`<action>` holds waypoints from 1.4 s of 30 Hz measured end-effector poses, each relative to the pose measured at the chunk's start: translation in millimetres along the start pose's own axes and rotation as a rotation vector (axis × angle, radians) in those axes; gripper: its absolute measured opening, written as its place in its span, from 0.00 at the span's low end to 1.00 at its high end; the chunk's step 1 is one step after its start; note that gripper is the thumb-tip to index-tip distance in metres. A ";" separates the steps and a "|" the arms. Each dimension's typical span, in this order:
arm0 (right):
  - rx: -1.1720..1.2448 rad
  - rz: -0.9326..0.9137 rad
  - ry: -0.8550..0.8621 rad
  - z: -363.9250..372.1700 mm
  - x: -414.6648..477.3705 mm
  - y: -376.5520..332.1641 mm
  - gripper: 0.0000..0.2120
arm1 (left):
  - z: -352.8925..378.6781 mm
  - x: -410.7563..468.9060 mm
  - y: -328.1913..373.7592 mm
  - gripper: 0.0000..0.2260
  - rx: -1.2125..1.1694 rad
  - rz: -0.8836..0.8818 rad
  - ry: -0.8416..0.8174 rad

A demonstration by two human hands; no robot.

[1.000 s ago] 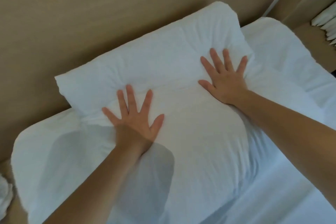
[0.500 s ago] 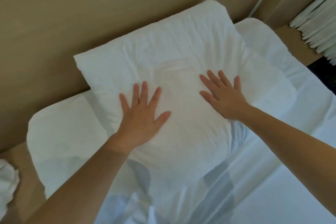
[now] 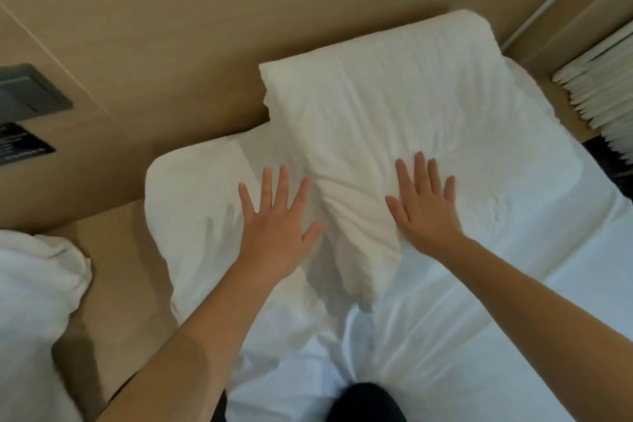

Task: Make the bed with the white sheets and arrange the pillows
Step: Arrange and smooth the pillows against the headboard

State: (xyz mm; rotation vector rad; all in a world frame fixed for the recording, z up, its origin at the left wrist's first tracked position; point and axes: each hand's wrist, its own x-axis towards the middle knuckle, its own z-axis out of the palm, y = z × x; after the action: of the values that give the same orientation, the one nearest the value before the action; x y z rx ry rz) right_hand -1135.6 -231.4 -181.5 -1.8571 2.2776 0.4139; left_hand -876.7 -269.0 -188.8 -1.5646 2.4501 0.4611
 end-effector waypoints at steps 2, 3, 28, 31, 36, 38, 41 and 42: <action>-0.081 -0.078 -0.107 7.2 -30.6 -26.5 0.37 | -7.9 -28.7 -24.0 0.32 -0.031 -0.010 0.004; -0.128 -0.133 -0.123 4.9 -45.3 -47.7 0.36 | -15.9 -48.8 -45.1 0.32 -0.036 -0.035 0.011; -0.177 -1.070 -0.405 -110.4 -407.4 -497.8 0.29 | -36.0 -660.8 -227.3 0.41 -0.519 -1.211 -0.145; -0.279 -1.198 -0.390 -111.9 -445.4 -538.5 0.30 | -26.0 -706.0 -239.1 0.29 -0.617 -1.344 -0.081; -0.382 -1.348 -0.376 -104.9 -494.9 -606.7 0.29 | 13.5 -777.3 -263.8 0.29 -0.751 -1.497 0.000; -0.419 -1.402 -0.368 -98.4 -509.5 -633.5 0.29 | 28.7 -800.8 -279.6 0.29 -0.798 -1.542 0.029; -0.451 -1.426 -0.370 -88.0 -527.2 -677.3 0.30 | 50.1 -829.2 -310.2 0.30 -0.823 -1.572 0.083; -0.455 -1.428 -0.377 -83.8 -533.3 -694.3 0.30 | 57.9 -837.1 -322.8 0.30 -0.820 -1.571 0.090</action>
State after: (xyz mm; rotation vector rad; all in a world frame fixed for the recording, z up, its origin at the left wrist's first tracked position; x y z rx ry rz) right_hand -343.0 109.3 -11.4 -2.6769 0.2922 0.8792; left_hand -231.7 333.2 -17.0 -3.0703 0.3520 0.9967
